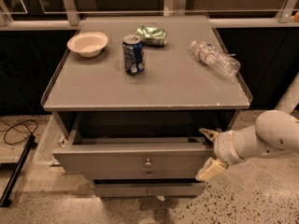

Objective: Open top drawer

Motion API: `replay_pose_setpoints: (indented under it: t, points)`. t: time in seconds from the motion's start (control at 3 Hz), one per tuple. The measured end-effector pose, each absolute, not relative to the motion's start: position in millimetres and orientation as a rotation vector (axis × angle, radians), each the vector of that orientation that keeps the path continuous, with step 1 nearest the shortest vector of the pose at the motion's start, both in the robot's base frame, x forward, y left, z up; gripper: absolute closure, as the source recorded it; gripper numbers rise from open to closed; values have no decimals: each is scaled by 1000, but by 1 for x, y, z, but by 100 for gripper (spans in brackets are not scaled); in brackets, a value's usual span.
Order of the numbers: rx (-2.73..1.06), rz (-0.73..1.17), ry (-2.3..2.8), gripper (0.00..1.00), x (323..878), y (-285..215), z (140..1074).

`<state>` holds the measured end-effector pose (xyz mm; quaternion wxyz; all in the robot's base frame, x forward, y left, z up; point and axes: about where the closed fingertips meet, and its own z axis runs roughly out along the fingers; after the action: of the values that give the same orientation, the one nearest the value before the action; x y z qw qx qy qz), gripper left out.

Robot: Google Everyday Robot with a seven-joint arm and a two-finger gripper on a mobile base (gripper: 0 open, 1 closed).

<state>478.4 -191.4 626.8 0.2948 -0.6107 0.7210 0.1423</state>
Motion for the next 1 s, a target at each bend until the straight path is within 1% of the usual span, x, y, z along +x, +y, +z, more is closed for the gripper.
replay_pose_setpoints:
  t: [0.33,1.0]
  points:
    - [-1625,379,1919,18,478,-191,629]
    - [-1626,390,1925,66,457,-200,627]
